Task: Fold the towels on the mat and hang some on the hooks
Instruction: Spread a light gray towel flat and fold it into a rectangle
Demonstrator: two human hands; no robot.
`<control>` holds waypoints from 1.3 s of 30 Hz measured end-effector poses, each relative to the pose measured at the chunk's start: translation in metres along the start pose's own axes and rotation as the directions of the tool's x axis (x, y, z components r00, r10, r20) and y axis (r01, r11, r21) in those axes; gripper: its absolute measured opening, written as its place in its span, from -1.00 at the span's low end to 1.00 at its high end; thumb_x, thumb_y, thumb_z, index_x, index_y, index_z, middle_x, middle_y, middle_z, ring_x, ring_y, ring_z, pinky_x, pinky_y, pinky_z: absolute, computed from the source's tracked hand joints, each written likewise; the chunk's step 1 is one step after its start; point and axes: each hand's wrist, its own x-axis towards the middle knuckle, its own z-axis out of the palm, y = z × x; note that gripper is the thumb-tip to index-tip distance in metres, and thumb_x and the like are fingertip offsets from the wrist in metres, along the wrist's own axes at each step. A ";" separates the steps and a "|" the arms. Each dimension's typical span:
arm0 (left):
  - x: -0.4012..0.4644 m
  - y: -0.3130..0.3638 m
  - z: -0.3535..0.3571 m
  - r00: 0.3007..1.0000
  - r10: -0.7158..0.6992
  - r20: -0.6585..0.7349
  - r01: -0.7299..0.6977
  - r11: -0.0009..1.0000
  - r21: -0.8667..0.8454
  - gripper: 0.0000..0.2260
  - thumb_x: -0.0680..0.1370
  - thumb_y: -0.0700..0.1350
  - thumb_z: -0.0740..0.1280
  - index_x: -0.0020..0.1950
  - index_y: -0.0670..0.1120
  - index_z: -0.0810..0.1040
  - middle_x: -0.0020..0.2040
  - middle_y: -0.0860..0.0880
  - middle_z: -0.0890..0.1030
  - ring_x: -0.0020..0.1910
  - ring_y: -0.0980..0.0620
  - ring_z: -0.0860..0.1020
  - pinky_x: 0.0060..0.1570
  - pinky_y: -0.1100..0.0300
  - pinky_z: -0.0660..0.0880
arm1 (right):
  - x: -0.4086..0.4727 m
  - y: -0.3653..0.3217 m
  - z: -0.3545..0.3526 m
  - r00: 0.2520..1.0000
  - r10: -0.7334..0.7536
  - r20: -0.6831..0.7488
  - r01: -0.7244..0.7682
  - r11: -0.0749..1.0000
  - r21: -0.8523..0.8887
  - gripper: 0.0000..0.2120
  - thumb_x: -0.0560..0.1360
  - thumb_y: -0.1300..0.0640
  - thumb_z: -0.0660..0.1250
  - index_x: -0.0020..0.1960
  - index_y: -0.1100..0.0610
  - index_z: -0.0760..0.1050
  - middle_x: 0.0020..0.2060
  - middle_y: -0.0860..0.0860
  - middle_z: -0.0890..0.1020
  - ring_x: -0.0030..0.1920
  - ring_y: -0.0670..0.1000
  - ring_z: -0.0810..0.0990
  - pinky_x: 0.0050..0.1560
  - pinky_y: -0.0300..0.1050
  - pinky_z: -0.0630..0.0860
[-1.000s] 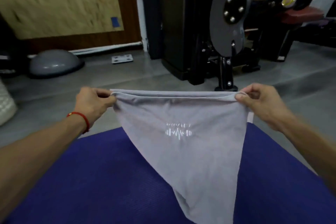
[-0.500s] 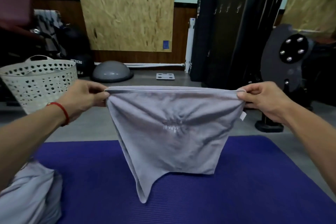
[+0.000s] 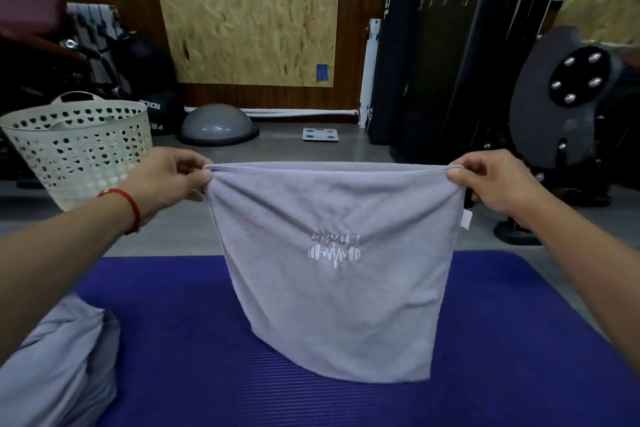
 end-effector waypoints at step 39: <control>-0.355 -0.224 0.108 0.369 0.100 0.924 -0.465 0.881 0.090 -0.90 0.60 -0.08 0.31 -0.07 0.12 0.46 0.00 0.31 0.44 -0.01 0.42 0.34 -0.01 0.52 0.30 | -0.351 0.182 0.099 0.188 0.191 0.963 0.190 0.955 -0.226 -0.94 0.48 -0.02 0.33 -0.06 -0.14 0.55 -0.13 -0.27 0.54 -0.04 -0.28 0.49 0.07 -0.26 0.45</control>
